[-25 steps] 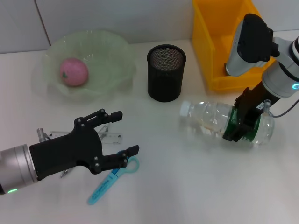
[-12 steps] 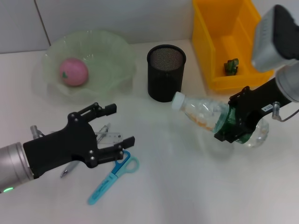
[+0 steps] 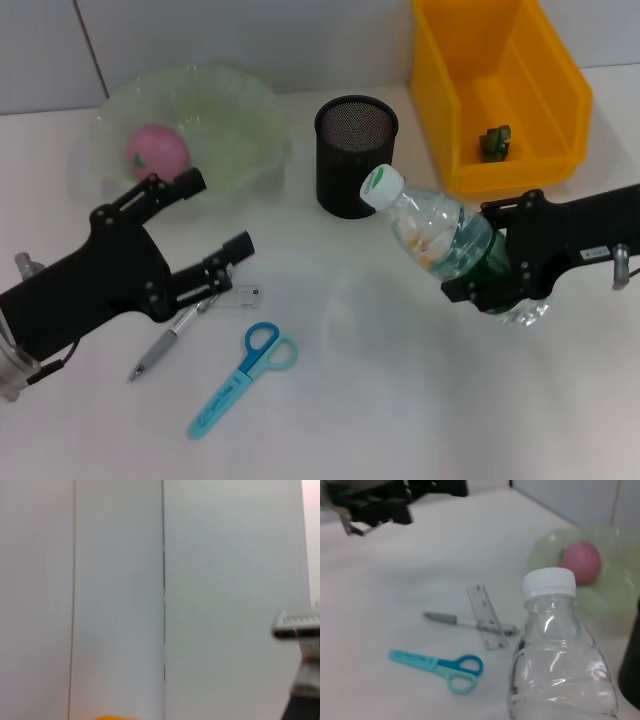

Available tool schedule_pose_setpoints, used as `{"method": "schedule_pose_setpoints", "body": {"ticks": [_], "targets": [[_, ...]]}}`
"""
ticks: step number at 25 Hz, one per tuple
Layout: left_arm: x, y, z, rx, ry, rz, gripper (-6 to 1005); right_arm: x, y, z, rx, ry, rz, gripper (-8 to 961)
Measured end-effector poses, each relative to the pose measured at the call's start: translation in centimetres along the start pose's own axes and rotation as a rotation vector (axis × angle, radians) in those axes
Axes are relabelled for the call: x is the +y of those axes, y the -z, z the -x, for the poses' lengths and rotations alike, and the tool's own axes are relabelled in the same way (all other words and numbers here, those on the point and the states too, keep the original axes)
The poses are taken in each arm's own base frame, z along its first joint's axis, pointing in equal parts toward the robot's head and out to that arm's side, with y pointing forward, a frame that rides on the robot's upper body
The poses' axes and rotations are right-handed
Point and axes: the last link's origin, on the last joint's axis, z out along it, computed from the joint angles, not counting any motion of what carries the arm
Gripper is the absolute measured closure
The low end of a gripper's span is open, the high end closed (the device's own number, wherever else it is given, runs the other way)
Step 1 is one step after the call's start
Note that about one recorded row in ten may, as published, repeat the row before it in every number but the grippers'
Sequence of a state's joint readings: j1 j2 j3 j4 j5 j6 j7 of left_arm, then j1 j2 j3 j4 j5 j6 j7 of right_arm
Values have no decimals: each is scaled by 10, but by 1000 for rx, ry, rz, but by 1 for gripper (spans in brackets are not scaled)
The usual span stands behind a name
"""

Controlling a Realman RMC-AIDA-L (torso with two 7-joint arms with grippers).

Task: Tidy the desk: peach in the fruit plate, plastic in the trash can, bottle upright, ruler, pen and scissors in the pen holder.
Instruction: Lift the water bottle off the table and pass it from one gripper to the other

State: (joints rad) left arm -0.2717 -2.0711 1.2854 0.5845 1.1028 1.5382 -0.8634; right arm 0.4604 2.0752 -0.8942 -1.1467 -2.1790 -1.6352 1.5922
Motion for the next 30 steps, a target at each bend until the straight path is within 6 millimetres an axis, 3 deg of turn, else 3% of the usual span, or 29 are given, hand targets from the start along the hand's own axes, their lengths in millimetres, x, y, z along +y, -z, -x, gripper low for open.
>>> {"method": "schedule_pose_setpoints", "body": {"ticks": [13,30], "targets": [[-5,-3,-3,107,198,-28,174,13,-11,-36,-249,93,-18,178],[-2,-10,-1,95,241,7,176,21,-15,-39,-398,98,-40,179]]}}
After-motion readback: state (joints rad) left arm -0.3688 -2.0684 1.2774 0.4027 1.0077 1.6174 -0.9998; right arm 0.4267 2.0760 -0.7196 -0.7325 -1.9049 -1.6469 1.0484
